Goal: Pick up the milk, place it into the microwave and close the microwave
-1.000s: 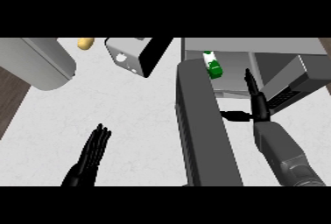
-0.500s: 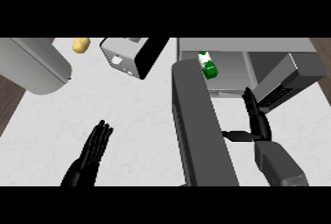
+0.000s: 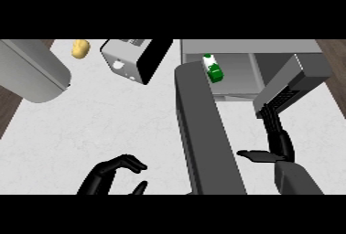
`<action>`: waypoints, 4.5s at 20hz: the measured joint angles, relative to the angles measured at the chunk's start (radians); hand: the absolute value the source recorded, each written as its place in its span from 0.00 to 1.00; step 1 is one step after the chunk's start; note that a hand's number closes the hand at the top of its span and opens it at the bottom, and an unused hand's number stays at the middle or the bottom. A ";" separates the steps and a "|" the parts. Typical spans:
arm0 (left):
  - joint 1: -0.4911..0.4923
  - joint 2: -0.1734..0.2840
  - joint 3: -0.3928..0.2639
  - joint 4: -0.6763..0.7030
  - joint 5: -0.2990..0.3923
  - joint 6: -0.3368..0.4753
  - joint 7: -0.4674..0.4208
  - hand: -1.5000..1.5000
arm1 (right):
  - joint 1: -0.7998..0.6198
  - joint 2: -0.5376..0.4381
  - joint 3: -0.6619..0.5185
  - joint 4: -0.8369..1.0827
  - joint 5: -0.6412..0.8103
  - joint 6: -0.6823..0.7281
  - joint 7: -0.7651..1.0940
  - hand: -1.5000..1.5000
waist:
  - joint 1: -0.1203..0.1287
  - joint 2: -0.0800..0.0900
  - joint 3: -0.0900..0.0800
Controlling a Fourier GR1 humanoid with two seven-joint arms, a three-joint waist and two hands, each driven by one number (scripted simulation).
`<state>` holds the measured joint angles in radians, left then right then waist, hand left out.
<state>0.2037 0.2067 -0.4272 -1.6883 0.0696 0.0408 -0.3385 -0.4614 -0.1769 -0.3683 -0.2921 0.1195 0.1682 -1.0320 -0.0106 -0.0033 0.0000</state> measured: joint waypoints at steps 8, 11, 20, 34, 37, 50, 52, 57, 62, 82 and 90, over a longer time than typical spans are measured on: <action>-0.069 0.025 -0.093 0.052 -0.151 -0.010 0.066 1.00 | 0.127 -0.037 0.034 -0.194 -0.051 0.071 0.045 0.00 | -0.018 -0.005 -0.001; -0.108 0.015 -0.137 0.099 -0.202 -0.023 0.088 1.00 | 0.184 -0.046 0.048 -0.285 -0.079 0.098 0.067 0.00 | -0.025 -0.006 -0.002; -0.238 -0.141 -0.240 0.331 -0.270 0.001 0.088 1.00 | 0.406 -0.079 0.088 -0.652 -0.204 0.190 0.188 0.00 | -0.031 -0.003 -0.003; -0.619 -0.198 -0.494 0.633 -0.007 0.285 0.097 1.00 | 0.586 -0.121 0.162 -1.098 -0.399 0.325 0.408 0.00 | -0.099 0.012 -0.005; -0.688 -0.198 -0.513 0.661 0.052 0.331 0.114 1.00 | 0.581 -0.140 0.170 -1.148 -0.430 0.343 0.445 0.00 | -0.126 0.018 -0.006; -0.864 -0.203 -0.421 0.675 0.290 0.524 0.003 0.00 | 0.530 -0.191 0.170 -1.267 -0.520 0.379 0.516 0.00 | -0.239 0.049 -0.011; -0.891 -0.204 -0.411 0.686 0.316 0.542 -0.015 0.00 | 0.519 -0.196 0.171 -1.275 -0.537 0.386 0.527 0.00 | -0.254 0.055 -0.010; -0.958 -0.206 -0.386 0.728 0.376 0.573 -0.048 0.00 | 0.495 -0.215 0.169 -1.289 -0.579 0.406 0.553 0.00 | -0.289 0.068 -0.008; -1.016 -0.207 -0.370 0.773 0.426 0.592 -0.079 0.00 | 0.463 -0.236 0.169 -1.296 -0.622 0.429 0.581 0.00 | -0.312 0.079 -0.007; -1.100 -0.204 -0.384 0.864 0.565 0.632 -0.215 0.00 | 0.367 -0.307 0.171 -1.300 -0.759 0.485 0.669 0.00 | -0.381 0.100 -0.004; -1.104 -0.201 -0.397 0.881 0.607 0.644 -0.269 0.00 | 0.340 -0.335 0.161 -1.291 -0.797 0.491 0.697 0.00 | -0.392 0.101 -0.004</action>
<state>-0.8999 0.0061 -0.8246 -0.8070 0.6769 0.6849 -0.6078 -0.1212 -0.5114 -0.2069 -1.5828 -0.6772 0.6588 -0.3352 -0.4028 0.0975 -0.0039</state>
